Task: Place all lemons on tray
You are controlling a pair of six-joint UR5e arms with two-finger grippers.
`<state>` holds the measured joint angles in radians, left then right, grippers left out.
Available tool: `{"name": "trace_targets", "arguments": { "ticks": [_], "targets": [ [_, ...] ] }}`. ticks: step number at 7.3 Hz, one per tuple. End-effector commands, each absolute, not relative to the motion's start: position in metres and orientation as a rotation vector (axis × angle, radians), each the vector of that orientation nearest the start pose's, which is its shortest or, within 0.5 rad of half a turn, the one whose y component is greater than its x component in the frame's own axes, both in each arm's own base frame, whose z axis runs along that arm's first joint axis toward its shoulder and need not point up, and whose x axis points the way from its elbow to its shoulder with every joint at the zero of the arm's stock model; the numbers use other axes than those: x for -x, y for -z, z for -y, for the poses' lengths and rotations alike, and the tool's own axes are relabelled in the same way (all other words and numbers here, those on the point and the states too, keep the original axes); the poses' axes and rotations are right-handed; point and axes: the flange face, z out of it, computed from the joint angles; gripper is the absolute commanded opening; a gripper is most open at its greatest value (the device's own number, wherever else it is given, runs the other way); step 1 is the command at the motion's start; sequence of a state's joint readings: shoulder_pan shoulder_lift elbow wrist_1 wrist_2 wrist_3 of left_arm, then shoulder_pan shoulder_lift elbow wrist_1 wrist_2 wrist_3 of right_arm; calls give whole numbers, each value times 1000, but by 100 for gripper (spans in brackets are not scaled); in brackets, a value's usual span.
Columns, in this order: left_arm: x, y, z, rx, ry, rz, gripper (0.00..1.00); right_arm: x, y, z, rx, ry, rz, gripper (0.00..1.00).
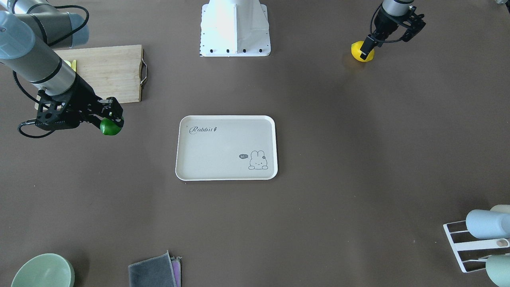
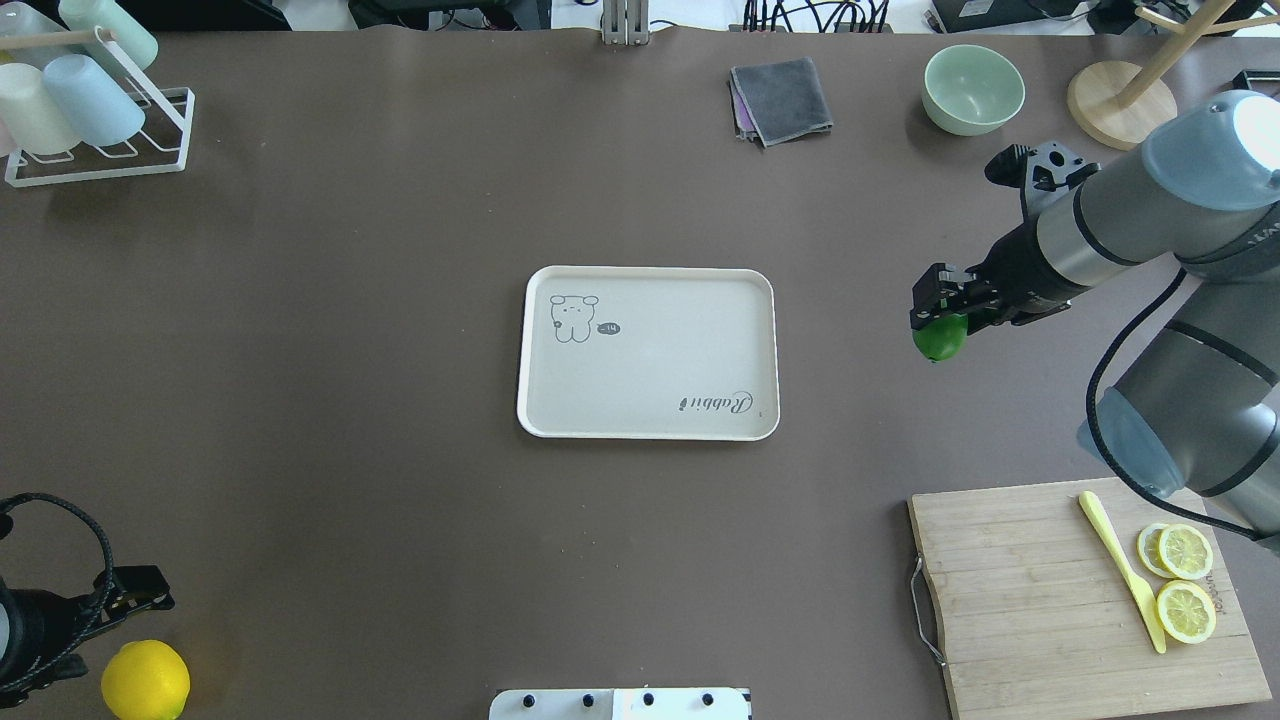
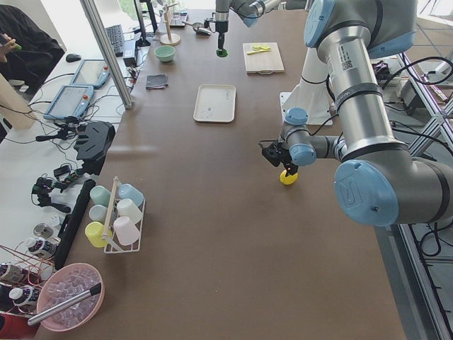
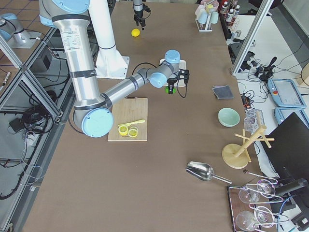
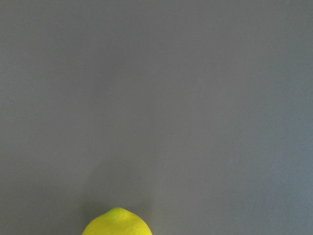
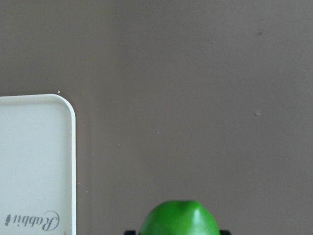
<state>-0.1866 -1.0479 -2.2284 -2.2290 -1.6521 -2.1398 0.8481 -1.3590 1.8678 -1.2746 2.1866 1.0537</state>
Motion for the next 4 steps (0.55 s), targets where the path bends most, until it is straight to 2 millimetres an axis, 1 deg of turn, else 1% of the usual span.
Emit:
{"name": "trace_targets", "arguments": {
  "ticks": [1, 2, 3, 4],
  "targets": [
    [-291, -483, 174, 253, 699, -756, 98, 335, -360, 468, -84, -38, 956, 0],
    [-297, -484, 166, 246, 702, -756, 98, 346, -355, 469, -90, -30, 956, 0],
    [-302, -485, 157, 258, 697, -747, 98, 351, -353, 468, -90, -22, 959, 0],
    [-308, -484, 149, 251, 688, -752, 98, 356, -341, 469, -99, -14, 972, 0]
  ]
}}
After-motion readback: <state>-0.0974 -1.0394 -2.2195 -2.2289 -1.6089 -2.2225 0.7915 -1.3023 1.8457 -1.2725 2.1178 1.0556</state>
